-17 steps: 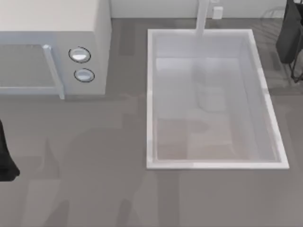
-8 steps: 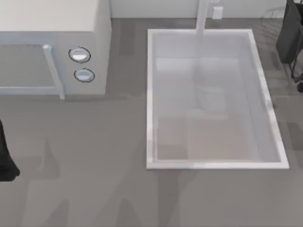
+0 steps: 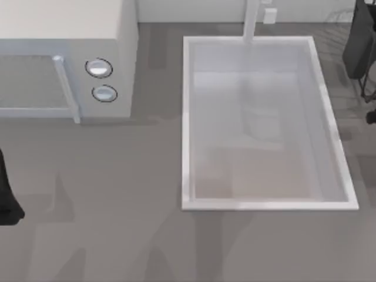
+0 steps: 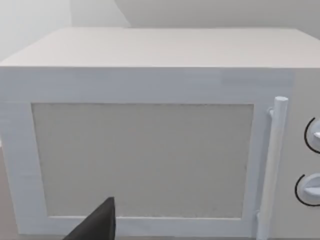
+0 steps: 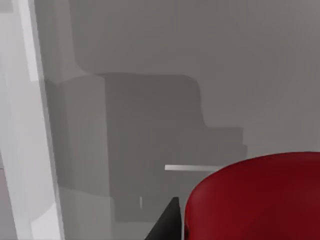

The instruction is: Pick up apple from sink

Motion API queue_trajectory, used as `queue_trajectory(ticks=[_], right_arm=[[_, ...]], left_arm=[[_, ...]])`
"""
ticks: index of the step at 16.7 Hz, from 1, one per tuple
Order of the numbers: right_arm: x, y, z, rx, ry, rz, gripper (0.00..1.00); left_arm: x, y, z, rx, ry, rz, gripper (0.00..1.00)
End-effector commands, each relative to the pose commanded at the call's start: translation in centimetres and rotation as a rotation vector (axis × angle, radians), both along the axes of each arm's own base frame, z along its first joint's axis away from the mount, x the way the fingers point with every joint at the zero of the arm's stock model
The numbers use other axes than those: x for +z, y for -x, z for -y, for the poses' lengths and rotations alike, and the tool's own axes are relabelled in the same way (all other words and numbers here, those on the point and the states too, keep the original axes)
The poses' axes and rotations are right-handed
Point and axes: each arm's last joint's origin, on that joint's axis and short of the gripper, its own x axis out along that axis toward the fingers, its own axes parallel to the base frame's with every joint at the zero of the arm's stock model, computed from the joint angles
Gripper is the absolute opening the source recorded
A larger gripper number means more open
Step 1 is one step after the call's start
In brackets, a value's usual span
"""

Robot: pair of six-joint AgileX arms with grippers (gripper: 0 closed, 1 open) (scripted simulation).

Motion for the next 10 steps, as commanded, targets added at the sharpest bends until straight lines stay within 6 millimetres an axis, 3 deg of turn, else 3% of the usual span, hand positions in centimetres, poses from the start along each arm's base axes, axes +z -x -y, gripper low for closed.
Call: queue_trajectory(ticks=[10], right_arm=[[0.00,0.00,0.00,0.000,0.000,0.000,0.90]], left_arm=[[0.00,0.00,0.00,0.000,0.000,0.000,1.00]])
